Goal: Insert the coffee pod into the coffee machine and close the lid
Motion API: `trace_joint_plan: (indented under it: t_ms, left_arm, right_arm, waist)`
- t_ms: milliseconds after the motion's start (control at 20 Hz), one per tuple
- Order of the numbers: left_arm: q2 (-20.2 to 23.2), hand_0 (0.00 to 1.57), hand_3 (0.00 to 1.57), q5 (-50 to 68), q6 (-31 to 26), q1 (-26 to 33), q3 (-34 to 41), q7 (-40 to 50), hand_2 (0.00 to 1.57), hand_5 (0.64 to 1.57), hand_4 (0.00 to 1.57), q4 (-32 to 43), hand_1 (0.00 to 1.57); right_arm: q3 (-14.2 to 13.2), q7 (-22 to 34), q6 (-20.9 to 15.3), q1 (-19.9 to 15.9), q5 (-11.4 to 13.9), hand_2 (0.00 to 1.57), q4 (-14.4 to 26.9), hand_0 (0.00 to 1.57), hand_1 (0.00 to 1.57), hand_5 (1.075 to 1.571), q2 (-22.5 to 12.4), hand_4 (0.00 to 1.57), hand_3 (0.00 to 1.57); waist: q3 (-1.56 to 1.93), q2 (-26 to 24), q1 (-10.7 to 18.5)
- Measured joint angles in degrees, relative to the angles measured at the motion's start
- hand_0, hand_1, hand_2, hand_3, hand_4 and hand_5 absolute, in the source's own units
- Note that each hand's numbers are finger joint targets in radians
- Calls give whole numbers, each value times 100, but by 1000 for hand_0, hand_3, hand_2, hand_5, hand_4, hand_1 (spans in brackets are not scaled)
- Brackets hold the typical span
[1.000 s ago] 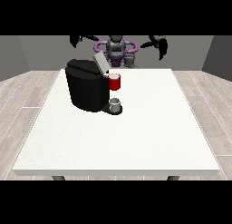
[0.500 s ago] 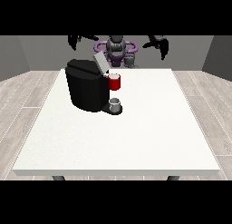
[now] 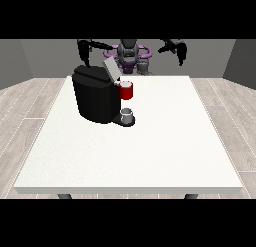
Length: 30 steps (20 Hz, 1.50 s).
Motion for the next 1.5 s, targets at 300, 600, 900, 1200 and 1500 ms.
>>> trace_joint_plan:
  t_ms: [300, 600, 900, 1200, 1500]
  left_arm:
    - [83, 0, 0, 167, 3, 273, -79, 156, 0, 1571, 374, -612, 0]
    - [112, 0, 0, 237, 80, 585, -199, 186, 0, 1571, 309, -1123, 0]
    - [399, 0, 0, 315, 135, 596, -26, 92, 0, 1571, 347, -1170, 0]
    - [421, 0, 0, 290, 247, 701, -94, 191, 0, 1571, 358, -1299, 0]
    - [406, 0, 0, 264, 264, 629, -212, 260, 0, 1571, 362, -1358, 0]
  right_arm:
    - [150, 87, -72, -403, 55, 0, 229, 0, 0, 1571, 62, 0, 0]
    - [265, -126, -46, -696, 139, 0, 526, 0, 0, 1571, 85, 0, 0]
    - [445, -187, -38, -985, 232, 0, 609, 0, 0, 1571, 187, 166, 0]
    - [524, -271, -43, -1224, 354, 0, 766, 0, 0, 1571, 158, 214, 0]
    - [595, 22, -61, -1608, 496, 0, 899, 0, 0, 1571, 52, 107, 0]
  waist:
    - [1, 284, -58]
    - [0, 539, -46]
    - [-4, 743, -203]
    - [-3, 855, -217]
    - [31, 959, -114]
